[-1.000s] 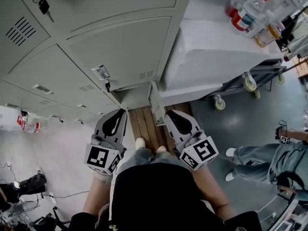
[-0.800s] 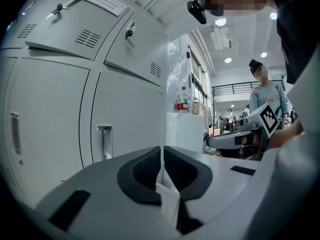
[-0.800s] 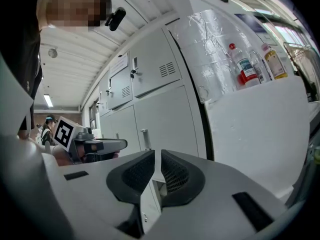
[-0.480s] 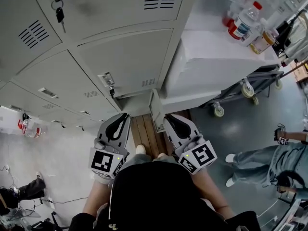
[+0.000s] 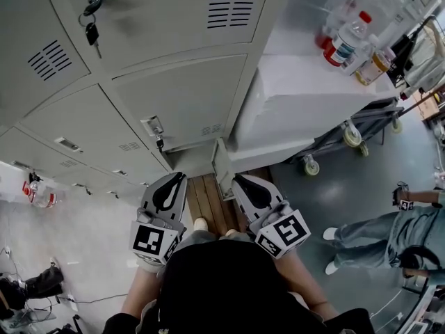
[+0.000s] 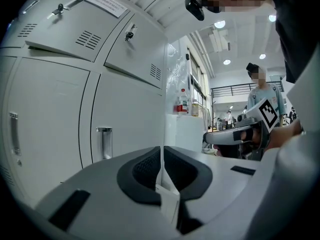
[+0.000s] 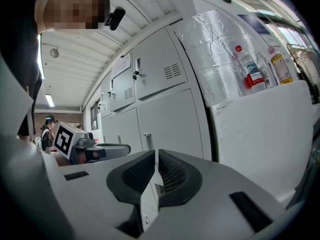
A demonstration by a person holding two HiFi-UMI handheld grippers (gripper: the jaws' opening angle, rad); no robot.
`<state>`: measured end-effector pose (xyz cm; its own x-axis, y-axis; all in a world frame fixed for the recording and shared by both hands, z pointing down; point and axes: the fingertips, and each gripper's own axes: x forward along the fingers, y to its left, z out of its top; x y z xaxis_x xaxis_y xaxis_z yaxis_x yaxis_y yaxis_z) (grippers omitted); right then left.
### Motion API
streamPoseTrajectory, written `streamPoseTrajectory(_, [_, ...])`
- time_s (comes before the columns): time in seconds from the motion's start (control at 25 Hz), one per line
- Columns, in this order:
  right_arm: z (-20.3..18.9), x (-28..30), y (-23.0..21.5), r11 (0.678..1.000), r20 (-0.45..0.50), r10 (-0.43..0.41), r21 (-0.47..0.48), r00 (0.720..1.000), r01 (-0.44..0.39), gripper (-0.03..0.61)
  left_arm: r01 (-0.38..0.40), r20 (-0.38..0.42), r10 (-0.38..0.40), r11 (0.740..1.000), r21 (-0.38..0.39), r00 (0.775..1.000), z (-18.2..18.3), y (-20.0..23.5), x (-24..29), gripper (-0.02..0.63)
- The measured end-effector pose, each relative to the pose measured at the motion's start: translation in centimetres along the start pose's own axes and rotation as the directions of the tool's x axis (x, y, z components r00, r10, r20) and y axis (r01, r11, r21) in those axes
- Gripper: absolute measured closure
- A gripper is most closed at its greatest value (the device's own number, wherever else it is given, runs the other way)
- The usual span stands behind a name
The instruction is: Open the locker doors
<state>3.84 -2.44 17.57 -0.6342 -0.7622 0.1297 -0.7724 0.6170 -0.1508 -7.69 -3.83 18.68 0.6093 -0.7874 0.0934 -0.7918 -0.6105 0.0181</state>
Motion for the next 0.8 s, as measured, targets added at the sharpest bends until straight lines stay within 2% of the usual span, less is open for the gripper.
streamPoseTrajectory(0.6, [-1.1, 0.6, -0.1, 0.999, -0.017, -0.03, 0.043, 0.999, 0.031, 0.531, 0.005, -0.015, -0.005, 1.0, -0.023, 1.0, -0.9, 0.9, -0.6, 0.592])
streamPoseTrajectory(0.8, [-1.3, 0.9, -0.1, 0.998, -0.018, -0.036, 0.049, 0.999, 0.036, 0.531, 0.009, 0.005, -0.008, 0.999, -0.039, 1.0, -0.8, 1.5, -0.9, 0.592])
